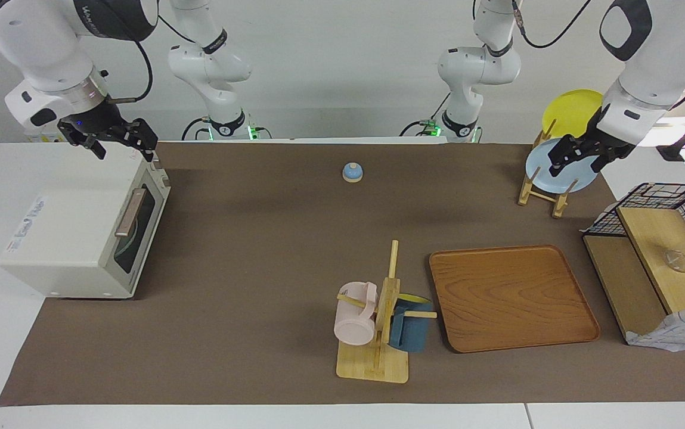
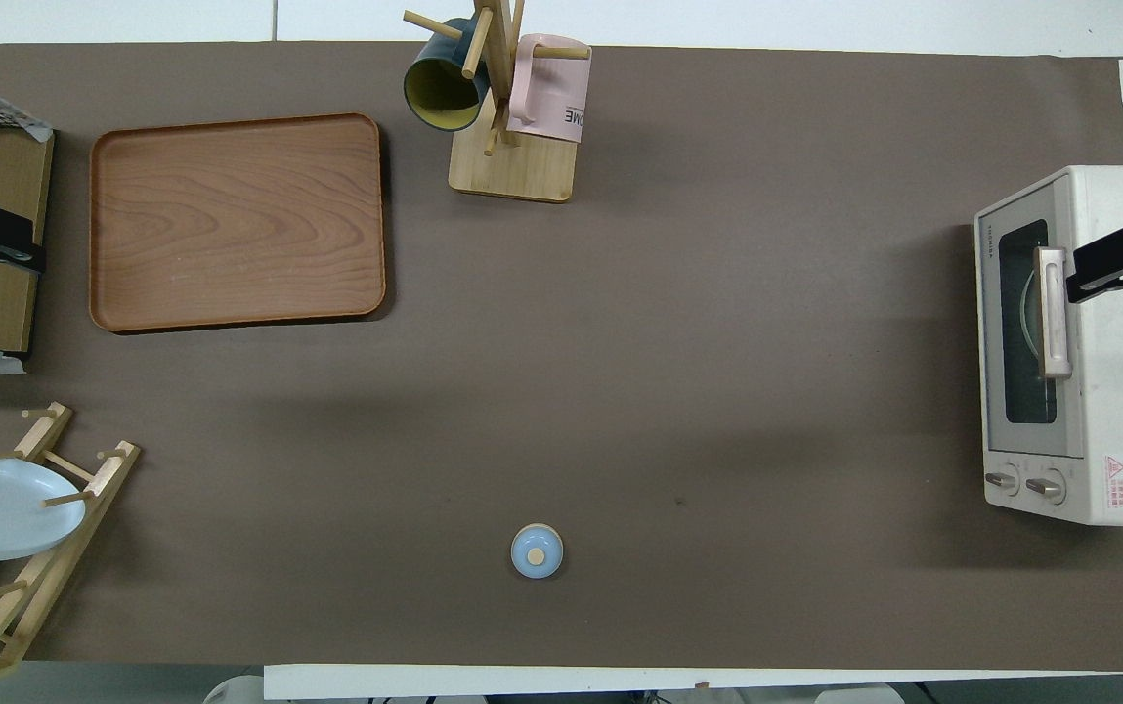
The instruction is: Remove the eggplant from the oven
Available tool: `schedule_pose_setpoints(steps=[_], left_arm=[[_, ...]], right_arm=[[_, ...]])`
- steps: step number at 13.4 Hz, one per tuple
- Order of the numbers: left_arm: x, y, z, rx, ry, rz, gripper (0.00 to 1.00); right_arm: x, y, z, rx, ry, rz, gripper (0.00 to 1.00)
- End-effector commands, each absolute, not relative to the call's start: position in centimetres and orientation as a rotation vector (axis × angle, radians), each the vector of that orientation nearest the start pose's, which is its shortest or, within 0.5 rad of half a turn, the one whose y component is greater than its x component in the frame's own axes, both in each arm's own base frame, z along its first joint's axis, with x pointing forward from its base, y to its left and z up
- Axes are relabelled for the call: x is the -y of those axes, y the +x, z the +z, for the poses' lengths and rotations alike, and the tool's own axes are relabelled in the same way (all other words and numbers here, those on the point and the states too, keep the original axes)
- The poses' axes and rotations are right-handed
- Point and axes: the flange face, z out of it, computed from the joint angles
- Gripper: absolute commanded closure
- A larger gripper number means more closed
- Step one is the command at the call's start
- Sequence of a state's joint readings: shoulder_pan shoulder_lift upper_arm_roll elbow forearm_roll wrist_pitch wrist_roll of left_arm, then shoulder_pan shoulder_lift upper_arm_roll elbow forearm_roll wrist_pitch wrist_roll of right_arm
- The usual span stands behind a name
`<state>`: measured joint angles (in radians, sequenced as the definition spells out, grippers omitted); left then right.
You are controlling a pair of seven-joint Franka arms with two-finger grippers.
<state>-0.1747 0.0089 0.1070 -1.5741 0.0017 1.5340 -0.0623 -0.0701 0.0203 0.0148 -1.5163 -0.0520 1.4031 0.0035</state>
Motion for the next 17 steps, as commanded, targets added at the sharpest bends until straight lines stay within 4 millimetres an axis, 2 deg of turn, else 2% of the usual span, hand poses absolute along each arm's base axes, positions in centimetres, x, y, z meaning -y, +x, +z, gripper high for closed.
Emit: schedule_pose_setpoints(steps=[1,5,6,7,9,10,13,14,17], left_arm=[[3.6,54.4,61.6,0.008,-3.119,0.084,0.0],[3.6,54.4,61.6,0.008,-3.118,0.084,0.0],[3.6,54.4,61.6,0.008,-3.118,0.086,0.0],[3.6,54.4,61.7,0.008,-3.118,0.084,0.0],[3.6,54.4,61.6,0.008,-3.118,0.086,0.0],[3.6,54.4,61.6,0.008,-3.118,0.086,0.0],[3.6,54.4,61.7,0.008,-3.118,0.082,0.0],[3.6,54.4,61.7,0.008,-3.118,0.082,0.0],[3.6,54.4,61.6,0.008,-3.118,0.086,0.0]], right_arm=[[3.1,53.5,62.8,-0.078,-3.16,0.215,0.0],[2.4,53.6,62.7,-0.027,-3.162,0.196,0.0],[2.4,54.1,62.9,0.003,-3.165,0.143,0.11],[2.4,54.3,62.5,0.031,-3.166,0.119,0.58],[2.9,53.9,59.0,0.108,-3.169,0.073,0.96],[3.0,54.1,57.1,0.108,-3.176,0.066,1.0],[4.0,54.6,52.9,0.09,-3.206,0.125,1.0],[5.1,54.7,51.9,0.076,-3.224,0.142,1.0],[6.0,54.5,49.5,0.087,-3.261,0.191,1.0]])
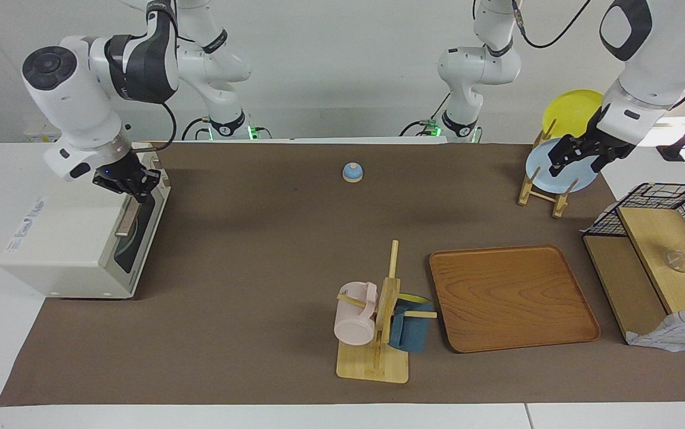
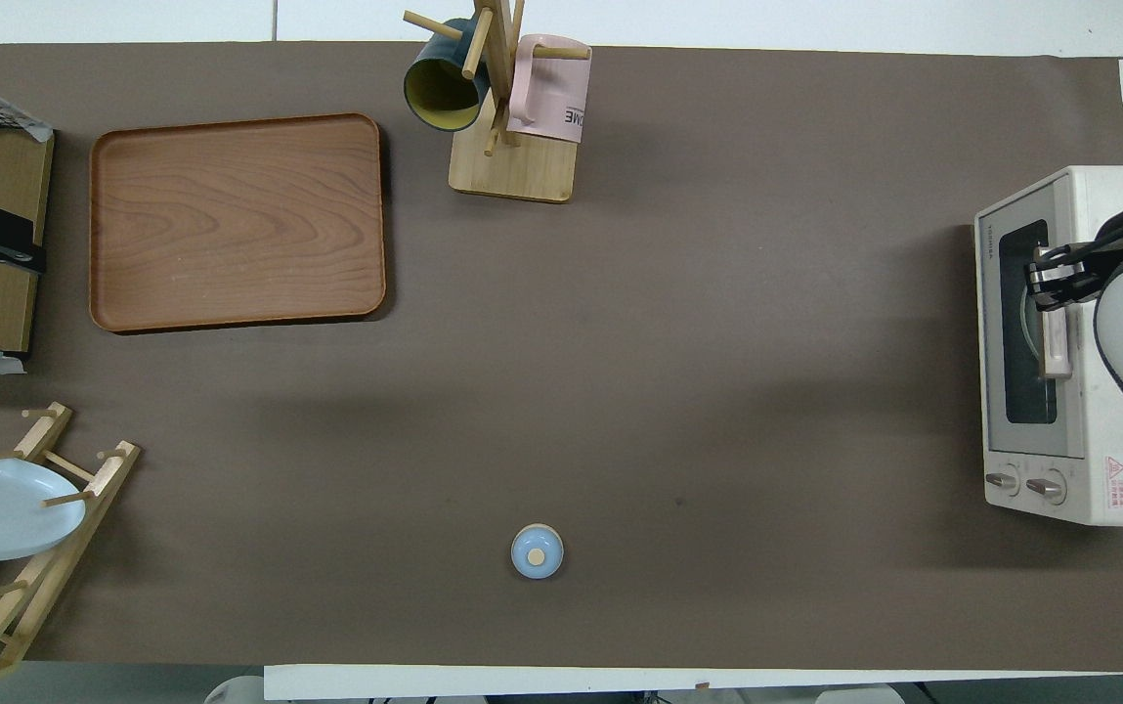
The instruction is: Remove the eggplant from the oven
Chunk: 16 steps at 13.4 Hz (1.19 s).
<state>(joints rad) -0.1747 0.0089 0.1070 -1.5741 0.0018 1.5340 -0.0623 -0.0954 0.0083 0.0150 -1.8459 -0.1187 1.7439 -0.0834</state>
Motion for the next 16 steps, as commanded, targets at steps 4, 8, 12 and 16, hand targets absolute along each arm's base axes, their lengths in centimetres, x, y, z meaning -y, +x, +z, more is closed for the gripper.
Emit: schedule_pose_setpoints(steps=[4,8,12,16], left_arm=[[3.6,54.4,61.7,0.008,-3.118,0.084,0.0],[3.6,54.4,61.7,0.008,-3.118,0.082,0.0],[3.6,54.4,61.6,0.008,-3.118,0.084,0.0],[3.6,54.4,61.7,0.008,-3.118,0.082,0.0]], right_arm=[[8.1,53.9,48.1,0.065,-3.257,0.215,1.0],[7.8,53.6,46.0,0.085,-3.254,0.204,1.0],[2.3,55.7,42.1,0.046,-3.262,0.13,1.0],[-2.5,57.8,37.4,0.062,-3.246,0.065,1.0]])
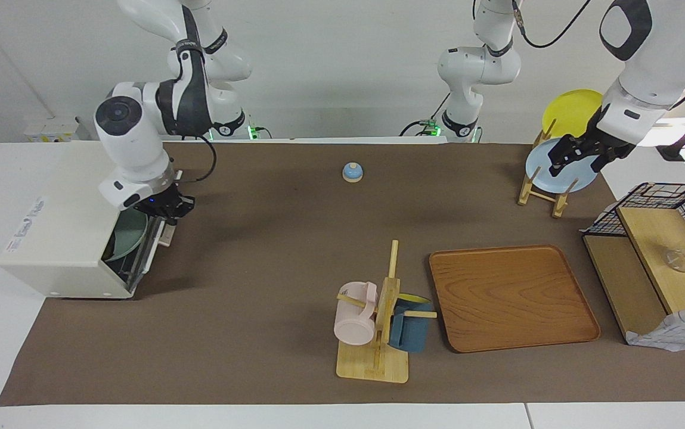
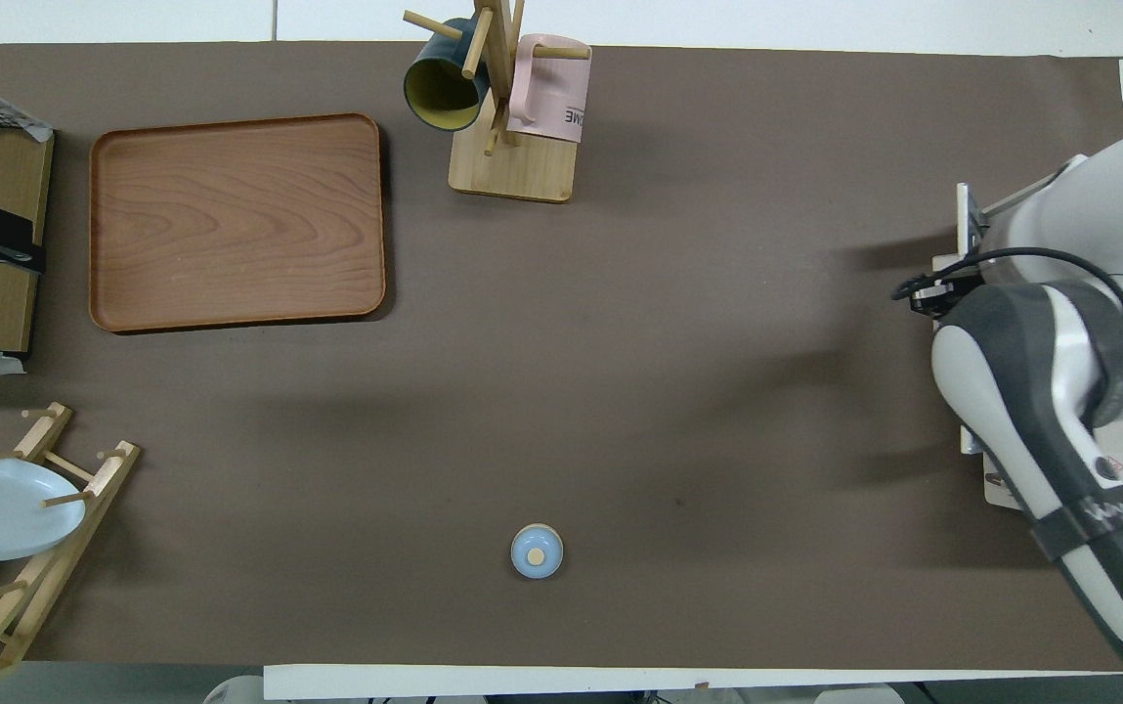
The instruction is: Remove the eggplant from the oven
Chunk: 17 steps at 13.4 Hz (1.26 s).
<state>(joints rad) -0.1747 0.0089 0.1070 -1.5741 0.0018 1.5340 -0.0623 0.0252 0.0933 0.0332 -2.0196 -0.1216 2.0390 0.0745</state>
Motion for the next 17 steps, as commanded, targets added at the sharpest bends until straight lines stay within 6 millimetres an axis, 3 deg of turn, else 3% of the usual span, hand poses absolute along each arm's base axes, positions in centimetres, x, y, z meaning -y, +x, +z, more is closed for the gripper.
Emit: schedule_pose_setpoints(steps=[1,3,6,8,11,12,13,14,15,17], left_arm=[[3.6,54.4,61.7,0.008,-3.118,0.084,0.0],[3.6,54.4,61.6,0.008,-3.119,0.086,0.0],[3.6,54.4,61.6,0.008,-3.118,0.084,0.0],[3.6,54.4,61.7,0.008,-3.12,0.082,0.0],[3.6,54.4,61.6,0.008,-3.119,0.084,0.0],[3.6,54.4,61.6,0.008,-3.118,0.084,0.0],[3.6,54.4,61.7,0.008,-3.118,0.082,0.0],[3.6,54.4,61.6,0.008,-3.118,0.084,0.0],[3.6,54.4,61.6,0.008,-3.119,0.084,0.0],[3.6,54.4,61.6,0.008,-3.118,0.084,0.0]], right_arm=[[-2.9,58.0,36.6,0.067,-3.242,0.062,1.0],[-3.4,58.3,35.1,0.016,-3.242,0.073,1.0],[-4.7,58.1,34.4,-0.013,-3.242,0.078,1.0],[-7.2,58.1,33.6,-0.023,-3.223,0.058,0.99],[-11.3,58.0,34.2,-0.064,-3.154,0.052,0.95],[-11.1,57.7,34.8,-0.069,-3.158,0.073,0.91],[-9.9,57.5,36.3,-0.101,-3.159,0.085,0.69],[-8.2,57.1,37.7,-0.145,-3.16,0.106,0.55],[-6.3,56.5,39.2,-0.185,-3.163,0.142,0.46],[-1.4,55.7,40.5,-0.273,-3.163,0.215,0.41]])
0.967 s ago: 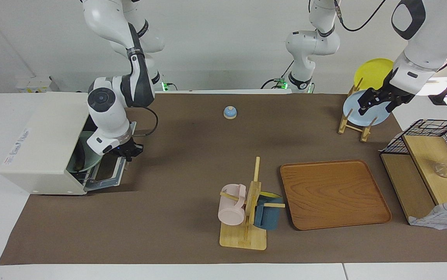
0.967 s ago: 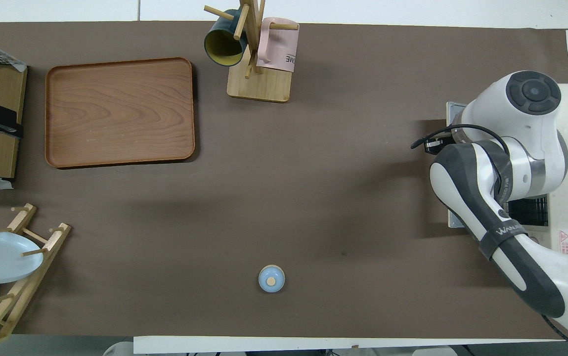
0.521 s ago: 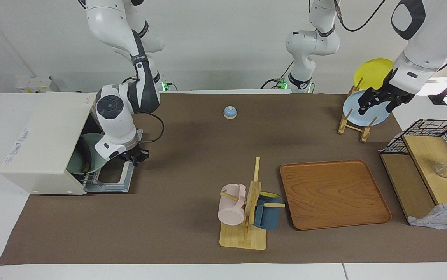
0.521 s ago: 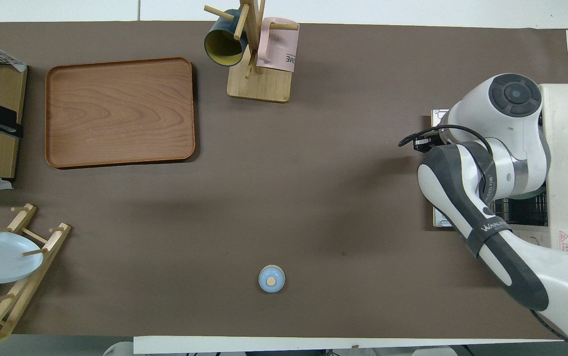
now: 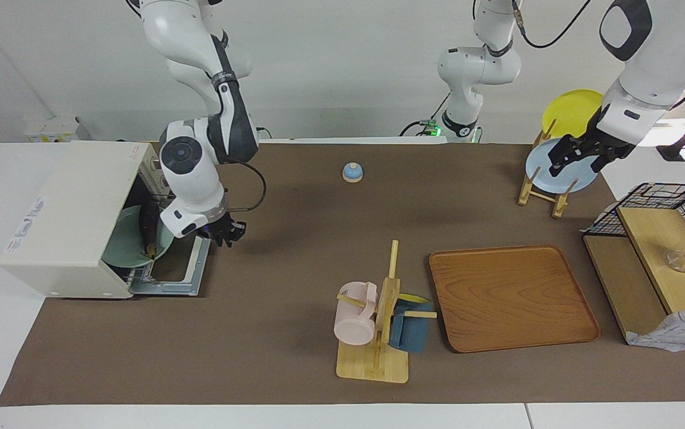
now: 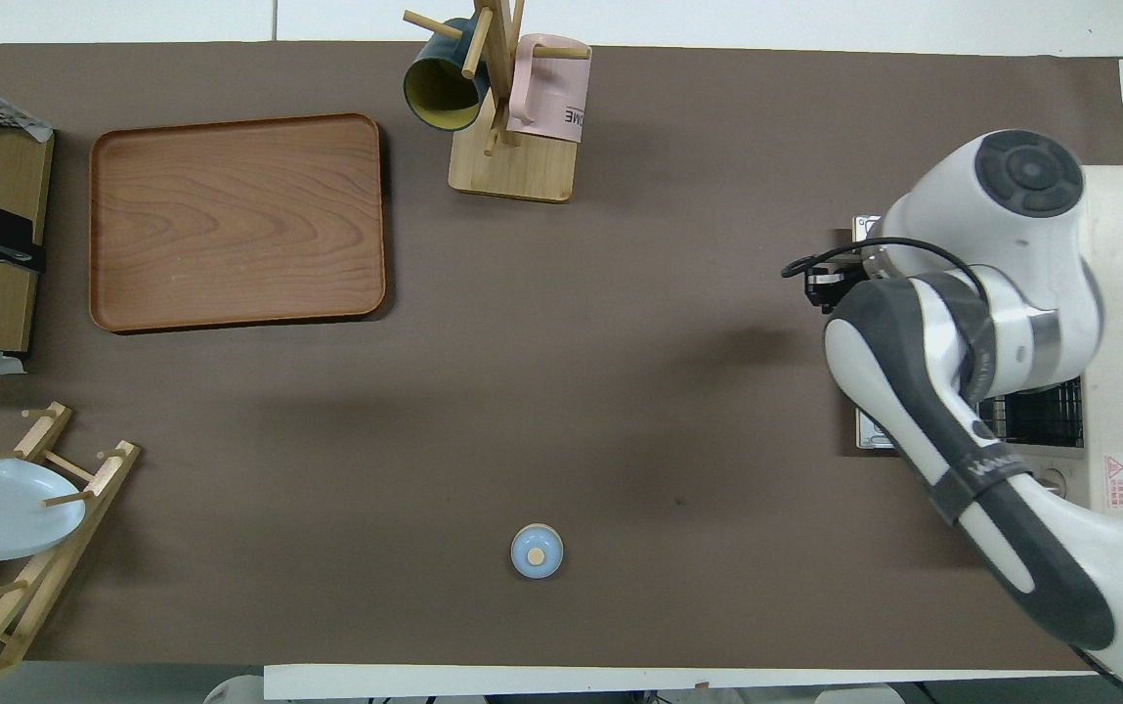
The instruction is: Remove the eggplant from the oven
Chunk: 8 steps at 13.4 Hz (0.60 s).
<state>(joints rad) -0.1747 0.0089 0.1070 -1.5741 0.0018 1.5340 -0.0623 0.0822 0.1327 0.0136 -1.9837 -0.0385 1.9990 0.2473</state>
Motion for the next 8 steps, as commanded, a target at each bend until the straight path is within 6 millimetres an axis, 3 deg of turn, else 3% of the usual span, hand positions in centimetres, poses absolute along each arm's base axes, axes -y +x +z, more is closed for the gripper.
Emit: schedule_pose_setpoints(steps=[1,3,8], left_arm=[[3.6,54.4,61.6,0.008,-3.119,0.084,0.0],[3.6,54.4,61.7,0.008,-3.118,0.082,0.0],[3.6,54.4,61.6,0.008,-3.118,0.084,0.0]], right_arm=[[0.8,55.4,40.3,-0.256,-3.157,0.24,0.41],[3.2,55.1,40.1,-0.226,-3.151,0.242,0.41],[3.0,55.0,39.8,-0.196,-3.152,0.237,0.45]])
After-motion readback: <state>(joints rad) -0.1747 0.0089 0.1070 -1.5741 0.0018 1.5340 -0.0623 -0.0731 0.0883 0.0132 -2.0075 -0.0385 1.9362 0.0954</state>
